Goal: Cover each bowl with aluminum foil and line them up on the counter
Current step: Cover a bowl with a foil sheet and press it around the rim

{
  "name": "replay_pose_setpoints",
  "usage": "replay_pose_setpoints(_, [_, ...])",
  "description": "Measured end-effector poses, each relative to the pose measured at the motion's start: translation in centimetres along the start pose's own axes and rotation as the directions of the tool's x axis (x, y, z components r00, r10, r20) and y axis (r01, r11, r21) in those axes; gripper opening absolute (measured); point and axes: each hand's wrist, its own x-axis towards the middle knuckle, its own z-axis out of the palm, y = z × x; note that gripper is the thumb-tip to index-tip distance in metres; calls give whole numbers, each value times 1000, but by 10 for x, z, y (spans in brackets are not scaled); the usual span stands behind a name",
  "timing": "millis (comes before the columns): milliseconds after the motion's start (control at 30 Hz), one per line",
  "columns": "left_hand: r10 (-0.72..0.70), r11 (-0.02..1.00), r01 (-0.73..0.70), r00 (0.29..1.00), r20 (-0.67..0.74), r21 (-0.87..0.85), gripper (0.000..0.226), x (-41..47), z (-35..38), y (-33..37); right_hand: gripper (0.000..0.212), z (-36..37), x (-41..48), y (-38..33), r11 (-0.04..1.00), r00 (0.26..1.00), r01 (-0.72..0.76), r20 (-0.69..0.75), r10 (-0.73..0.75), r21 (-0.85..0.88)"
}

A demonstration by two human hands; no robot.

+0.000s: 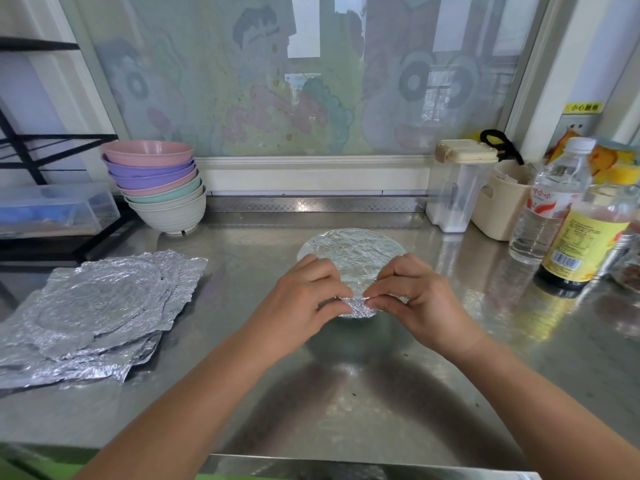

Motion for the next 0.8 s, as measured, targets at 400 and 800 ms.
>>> replay_pose_setpoints(400, [-19, 998, 21, 999, 41, -54, 22, 5, -3, -3, 21, 8, 6, -8, 998, 998, 52, -29, -53, -40])
replay_pose_setpoints(800, [-69, 991, 77, 995, 73, -113, 13, 2, -23, -13, 23, -6, 5, -1, 999, 999, 25, 46, -24, -21])
